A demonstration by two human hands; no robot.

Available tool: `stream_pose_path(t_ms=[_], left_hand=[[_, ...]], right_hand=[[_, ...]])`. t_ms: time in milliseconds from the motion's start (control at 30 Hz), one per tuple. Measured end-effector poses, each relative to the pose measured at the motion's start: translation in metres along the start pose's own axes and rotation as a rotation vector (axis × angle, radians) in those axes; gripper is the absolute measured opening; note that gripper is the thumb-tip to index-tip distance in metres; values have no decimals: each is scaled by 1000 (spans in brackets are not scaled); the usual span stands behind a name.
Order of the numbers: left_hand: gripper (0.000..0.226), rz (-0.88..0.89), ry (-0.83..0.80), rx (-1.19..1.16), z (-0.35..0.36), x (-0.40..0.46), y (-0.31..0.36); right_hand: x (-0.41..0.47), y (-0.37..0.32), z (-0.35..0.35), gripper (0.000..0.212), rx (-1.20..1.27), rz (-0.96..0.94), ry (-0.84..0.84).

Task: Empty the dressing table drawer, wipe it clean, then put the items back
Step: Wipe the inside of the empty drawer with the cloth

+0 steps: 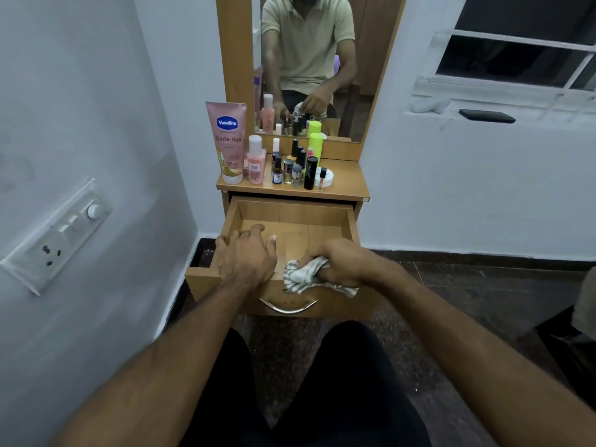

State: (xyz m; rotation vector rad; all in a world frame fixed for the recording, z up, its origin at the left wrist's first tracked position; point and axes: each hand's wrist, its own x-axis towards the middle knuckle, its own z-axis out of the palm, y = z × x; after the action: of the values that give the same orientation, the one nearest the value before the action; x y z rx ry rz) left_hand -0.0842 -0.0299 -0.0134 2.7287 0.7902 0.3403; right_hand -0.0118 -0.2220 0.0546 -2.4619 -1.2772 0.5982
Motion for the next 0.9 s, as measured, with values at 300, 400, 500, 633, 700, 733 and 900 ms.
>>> stream_pose_path(t_ms=[300, 400, 500, 633, 700, 733, 900], left_hand=[[45, -195, 4, -145, -24, 5, -41], [52, -355, -112, -42, -29, 5, -83], [50, -469, -176, -292, -24, 5, -92], [49, -488, -208, -432, -19, 5, -91], [52, -496, -249, -550, -19, 6, -95], [53, -498, -268, -618, -20, 6, -95], [65, -589, -360, -1018, -30, 8, -101]], right_hand=[[-6, 30, -22, 44, 173, 86, -105], [-2, 28, -20, 42, 190, 70, -118], [8, 13, -11, 40, 194, 24, -112], [33, -17, 1, 41, 155, -39, -120], [43, -31, 9, 41, 141, -61, -113], [48, -38, 12, 41, 130, -69, -101], [75, -80, 34, 38, 99, -156, -47]])
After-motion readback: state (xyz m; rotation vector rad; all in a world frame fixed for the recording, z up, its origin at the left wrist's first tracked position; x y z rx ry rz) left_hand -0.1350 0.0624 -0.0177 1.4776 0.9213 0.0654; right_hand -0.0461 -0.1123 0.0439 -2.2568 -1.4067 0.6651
